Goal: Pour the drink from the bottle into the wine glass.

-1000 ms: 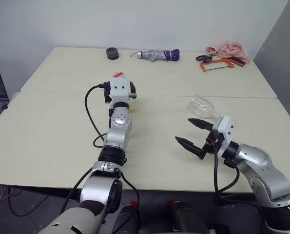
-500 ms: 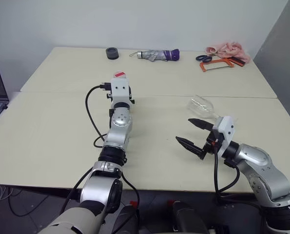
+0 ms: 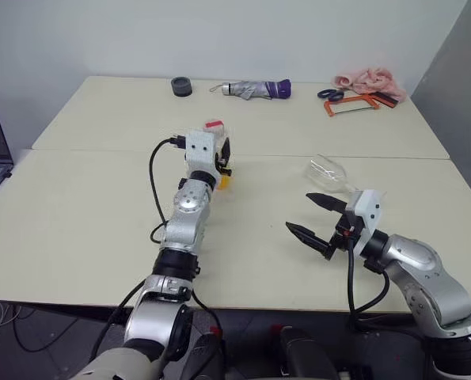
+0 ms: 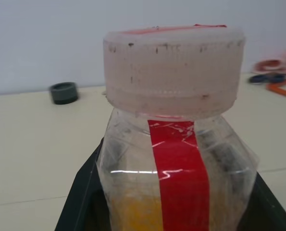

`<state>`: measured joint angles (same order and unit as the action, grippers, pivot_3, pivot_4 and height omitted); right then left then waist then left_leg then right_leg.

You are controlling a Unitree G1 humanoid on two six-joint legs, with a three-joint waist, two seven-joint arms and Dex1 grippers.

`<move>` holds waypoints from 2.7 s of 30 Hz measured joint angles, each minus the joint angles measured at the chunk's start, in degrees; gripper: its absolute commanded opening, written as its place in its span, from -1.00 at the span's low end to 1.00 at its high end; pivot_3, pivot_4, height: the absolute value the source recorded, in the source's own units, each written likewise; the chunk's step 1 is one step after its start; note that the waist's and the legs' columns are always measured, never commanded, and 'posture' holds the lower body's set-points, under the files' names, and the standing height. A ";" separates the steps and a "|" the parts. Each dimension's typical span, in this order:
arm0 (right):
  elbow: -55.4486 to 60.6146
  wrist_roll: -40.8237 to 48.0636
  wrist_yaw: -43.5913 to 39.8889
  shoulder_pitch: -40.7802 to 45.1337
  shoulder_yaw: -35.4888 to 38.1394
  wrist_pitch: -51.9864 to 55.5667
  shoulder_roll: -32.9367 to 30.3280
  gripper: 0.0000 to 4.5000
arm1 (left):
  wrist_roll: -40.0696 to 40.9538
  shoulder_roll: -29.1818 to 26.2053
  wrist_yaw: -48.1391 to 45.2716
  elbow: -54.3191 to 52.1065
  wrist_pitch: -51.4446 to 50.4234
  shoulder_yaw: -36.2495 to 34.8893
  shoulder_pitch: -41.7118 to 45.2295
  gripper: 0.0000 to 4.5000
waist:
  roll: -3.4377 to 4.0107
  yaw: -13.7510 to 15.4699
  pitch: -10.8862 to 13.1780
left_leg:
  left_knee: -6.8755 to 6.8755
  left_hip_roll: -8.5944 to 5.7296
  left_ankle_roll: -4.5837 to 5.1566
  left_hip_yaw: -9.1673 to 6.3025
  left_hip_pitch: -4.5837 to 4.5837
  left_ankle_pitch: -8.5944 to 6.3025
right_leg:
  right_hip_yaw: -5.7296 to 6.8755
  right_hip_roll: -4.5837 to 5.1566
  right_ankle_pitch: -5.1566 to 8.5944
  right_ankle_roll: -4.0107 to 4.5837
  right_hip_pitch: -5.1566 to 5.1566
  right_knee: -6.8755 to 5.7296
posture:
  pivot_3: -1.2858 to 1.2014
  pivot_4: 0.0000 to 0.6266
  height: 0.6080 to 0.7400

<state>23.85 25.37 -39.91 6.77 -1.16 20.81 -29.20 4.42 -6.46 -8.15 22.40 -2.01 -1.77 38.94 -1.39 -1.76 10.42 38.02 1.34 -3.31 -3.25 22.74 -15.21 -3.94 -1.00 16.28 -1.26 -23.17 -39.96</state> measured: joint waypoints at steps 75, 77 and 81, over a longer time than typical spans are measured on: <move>-10.55 3.15 -14.66 30.04 -6.43 11.31 -0.99 -0.15 | 14.41 -10.18 -72.70 5.73 -0.17 9.81 6.88 -0.22 | 0.04 -0.22 0.02 | 0.02 0.12 0.06 -0.07 0.08 -0.03 | 0.06 -0.23 0.02 0.04 -0.07 0.03 | 0.03 -0.52 1.00; -9.91 3.17 -12.66 28.18 -5.06 11.25 0.64 0.18 | 14.41 -10.05 -72.47 5.94 -0.52 9.82 6.89 -0.22 | 0.04 -0.13 0.02 | 0.03 0.13 0.06 -0.11 0.15 -0.03 | 0.10 -0.23 0.02 0.04 -0.08 0.06 | 0.03 -0.52 1.00; -3.16 3.91 -5.39 20.81 -2.29 12.62 3.03 0.76 | 14.40 -9.74 -72.09 6.09 -1.35 9.81 6.95 -0.22 | 0.06 0.04 0.04 | 0.02 0.11 0.06 -0.12 0.24 -0.03 | 0.08 -0.06 0.02 0.04 -0.14 0.06 | 0.03 -0.52 1.00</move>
<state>20.69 29.28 -45.30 27.58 -3.45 33.43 -26.17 18.83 -16.20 -80.25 28.49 -3.36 8.04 45.89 -1.33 -1.72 10.45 38.04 1.46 -3.25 -3.37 22.98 -15.24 -3.86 -1.06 16.30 -1.22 -23.31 -39.90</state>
